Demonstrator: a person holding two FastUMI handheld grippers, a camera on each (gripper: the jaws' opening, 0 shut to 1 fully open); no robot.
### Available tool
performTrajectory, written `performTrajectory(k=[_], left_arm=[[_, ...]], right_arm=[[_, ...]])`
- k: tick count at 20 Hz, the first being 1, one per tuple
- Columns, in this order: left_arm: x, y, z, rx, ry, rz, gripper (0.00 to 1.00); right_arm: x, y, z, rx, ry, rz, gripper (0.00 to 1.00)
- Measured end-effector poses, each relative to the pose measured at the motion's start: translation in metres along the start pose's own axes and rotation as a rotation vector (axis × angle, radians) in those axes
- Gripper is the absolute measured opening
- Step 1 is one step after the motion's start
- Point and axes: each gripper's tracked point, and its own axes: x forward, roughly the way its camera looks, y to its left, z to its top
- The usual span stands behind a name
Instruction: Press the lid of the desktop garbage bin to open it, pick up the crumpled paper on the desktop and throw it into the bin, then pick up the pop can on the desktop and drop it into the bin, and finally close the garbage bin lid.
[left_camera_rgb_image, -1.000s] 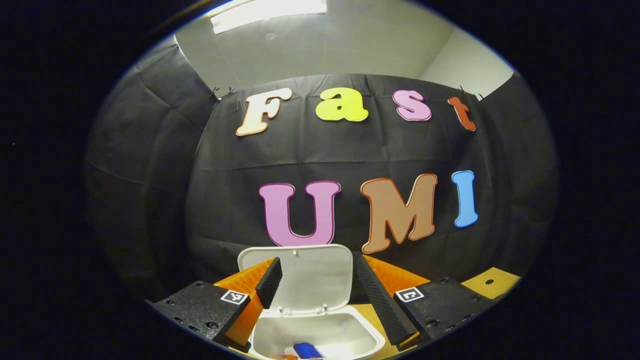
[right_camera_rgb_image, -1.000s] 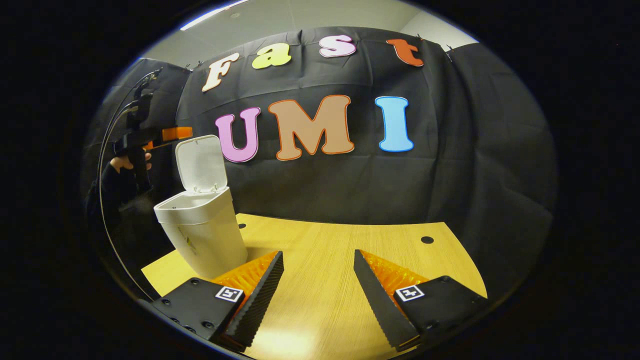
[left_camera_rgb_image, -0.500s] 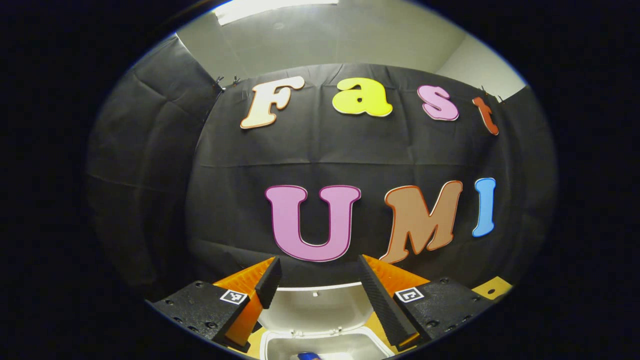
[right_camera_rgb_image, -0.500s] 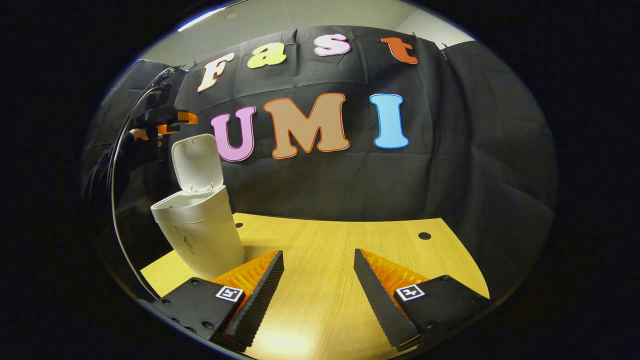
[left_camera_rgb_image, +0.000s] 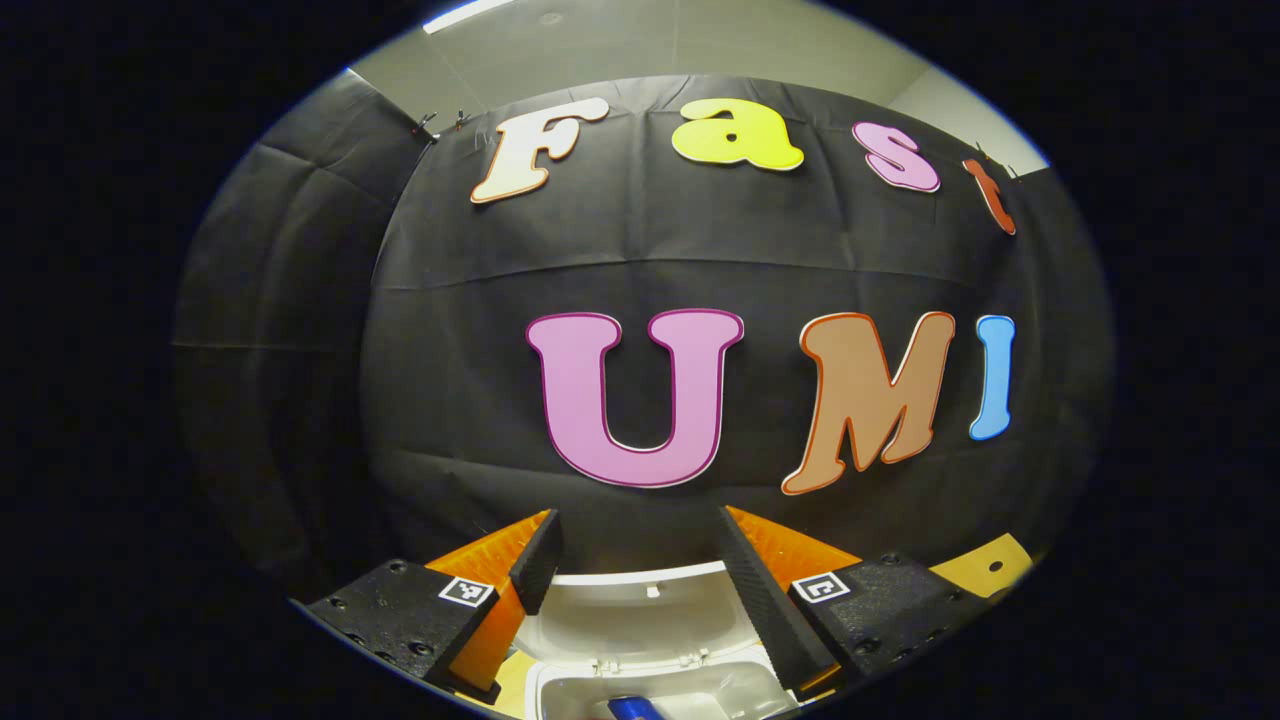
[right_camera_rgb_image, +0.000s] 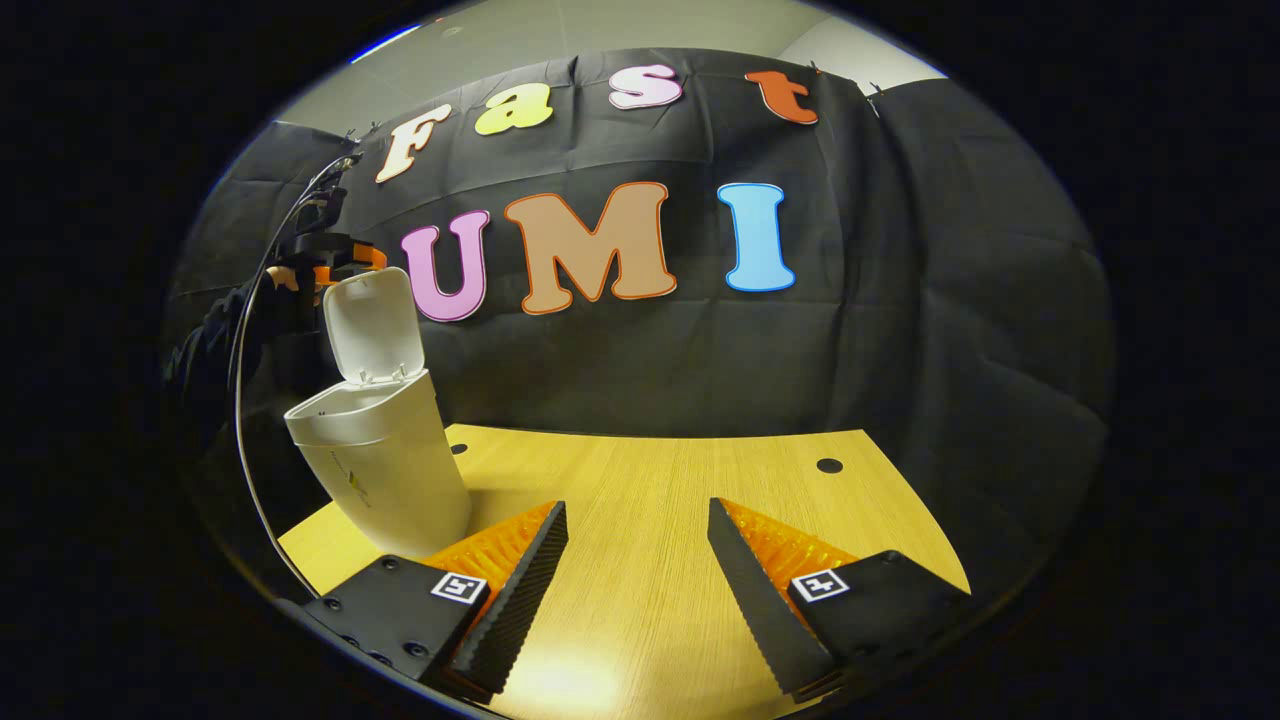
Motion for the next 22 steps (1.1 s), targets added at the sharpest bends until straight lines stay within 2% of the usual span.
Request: performTrajectory(k=[4, 9, 15, 22], left_arm=[[-0.022, -0.006, -0.005, -0.003, 0.052, -0.015, 0.92], [-0.061, -0.015, -0.018, -0.009, 0.055, -0.030, 0.92], [-0.099, -0.022, -0.047, -0.006, 0.077, -0.017, 0.93], [-0.133, -0.030, -0.095, -0.027, 0.165, -0.015, 0.93]], right_arm=[[0.001, 0.004, 0.005, 0.003, -0.005, 0.025, 0.95], [0.004, 0.007, 0.007, 0.004, -0.002, 0.065, 0.94], [0.003, 0.007, 0.008, -0.007, 0.003, 0.099, 0.95], [0.004, 0.005, 0.004, -0.018, 0.017, 0.125, 0.94]])
